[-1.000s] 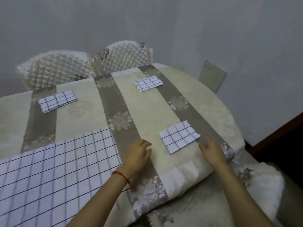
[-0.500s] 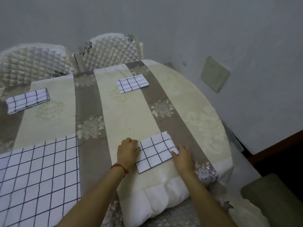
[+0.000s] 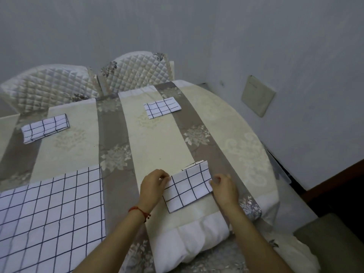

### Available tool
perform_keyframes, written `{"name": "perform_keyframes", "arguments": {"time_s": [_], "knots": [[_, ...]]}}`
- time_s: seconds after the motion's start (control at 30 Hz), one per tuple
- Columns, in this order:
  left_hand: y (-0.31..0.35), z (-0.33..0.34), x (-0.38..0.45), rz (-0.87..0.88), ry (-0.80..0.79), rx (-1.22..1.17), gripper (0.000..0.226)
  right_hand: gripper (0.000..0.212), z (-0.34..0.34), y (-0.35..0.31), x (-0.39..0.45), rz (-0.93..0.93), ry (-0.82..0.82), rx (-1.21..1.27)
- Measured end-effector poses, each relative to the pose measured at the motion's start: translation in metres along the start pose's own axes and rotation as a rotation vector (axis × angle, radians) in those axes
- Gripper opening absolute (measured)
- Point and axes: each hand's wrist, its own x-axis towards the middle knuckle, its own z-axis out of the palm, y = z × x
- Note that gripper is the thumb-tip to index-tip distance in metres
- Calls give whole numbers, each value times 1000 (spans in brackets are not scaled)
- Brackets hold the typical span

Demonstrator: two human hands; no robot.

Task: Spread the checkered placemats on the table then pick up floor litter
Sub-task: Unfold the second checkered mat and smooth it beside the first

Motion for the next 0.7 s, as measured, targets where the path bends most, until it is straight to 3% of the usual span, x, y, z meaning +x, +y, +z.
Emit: {"name": "perform_keyframes", "arguments": {"time_s": [0.2,0.4,0.53,0.7], "knots": [[42,-51,-2,222,5,-27,8,47,-34,-51,-29,-323,105,139],[78,-103,-13,371,72,-115,10,18,-62,-91,-59,-472,233,113],[93,-133,-23,450,112,-125,5,38,-80,-107,-80,-635,380,143],[104,-156,-35,437,121,-143,7,28,-105,-127,-97,-782,481,142]]}}
